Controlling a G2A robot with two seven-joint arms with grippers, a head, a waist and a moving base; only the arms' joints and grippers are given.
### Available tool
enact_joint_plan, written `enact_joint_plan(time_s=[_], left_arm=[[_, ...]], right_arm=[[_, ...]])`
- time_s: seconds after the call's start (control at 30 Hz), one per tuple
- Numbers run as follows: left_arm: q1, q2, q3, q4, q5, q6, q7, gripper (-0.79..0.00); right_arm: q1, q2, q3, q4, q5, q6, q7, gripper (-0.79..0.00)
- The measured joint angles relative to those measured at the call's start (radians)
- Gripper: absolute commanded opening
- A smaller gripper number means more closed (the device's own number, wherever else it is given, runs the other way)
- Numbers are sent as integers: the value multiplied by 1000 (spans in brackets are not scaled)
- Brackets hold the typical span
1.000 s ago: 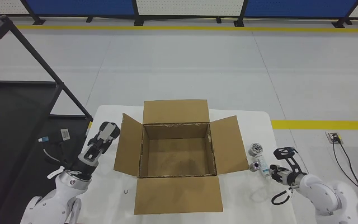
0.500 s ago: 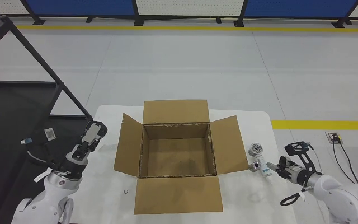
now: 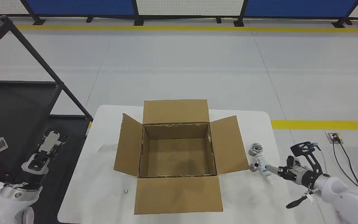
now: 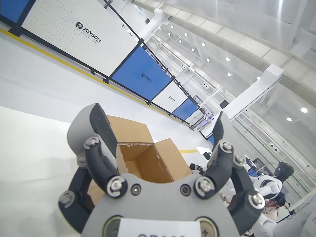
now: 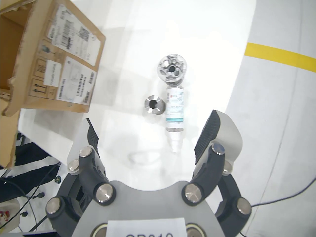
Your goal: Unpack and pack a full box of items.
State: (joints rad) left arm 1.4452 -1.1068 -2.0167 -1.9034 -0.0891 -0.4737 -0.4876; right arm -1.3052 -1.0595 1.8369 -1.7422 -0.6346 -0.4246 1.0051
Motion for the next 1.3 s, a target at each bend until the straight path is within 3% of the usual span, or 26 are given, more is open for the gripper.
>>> enact_joint_plan(time_s=[0.13, 0.23, 0.47, 0.5, 0.57, 0.63, 0.8, 1.3], left_arm=[[11, 6, -13, 37, -22, -40, -65, 0], [23, 7, -4, 53, -26, -59, -73, 0], [28, 7, 0, 52, -27, -61, -68, 0], [28, 7, 0, 52, -27, -61, -68, 0], [28, 7, 0, 52, -27, -61, -68, 0], [28, 7, 0, 52, -27, -61, -68, 0], [28, 7, 0, 52, -27, -61, -68, 0], [28, 7, 0, 52, -27, -61, -68, 0]], right_arm=[[47, 10, -50, 23, 196, -79, 155, 0], [57, 13, -58, 29, 225, -90, 253, 0], [53, 13, -56, 50, 235, -75, 175, -12], [56, 13, -62, 66, 249, -71, 168, -406], [75, 16, -90, 102, 264, -72, 174, -548], [98, 17, -127, 139, 254, -78, 179, -785], [165, 16, -217, 249, 285, -80, 184, -785], [354, -11, -438, 597, 703, -188, 204, -785]])
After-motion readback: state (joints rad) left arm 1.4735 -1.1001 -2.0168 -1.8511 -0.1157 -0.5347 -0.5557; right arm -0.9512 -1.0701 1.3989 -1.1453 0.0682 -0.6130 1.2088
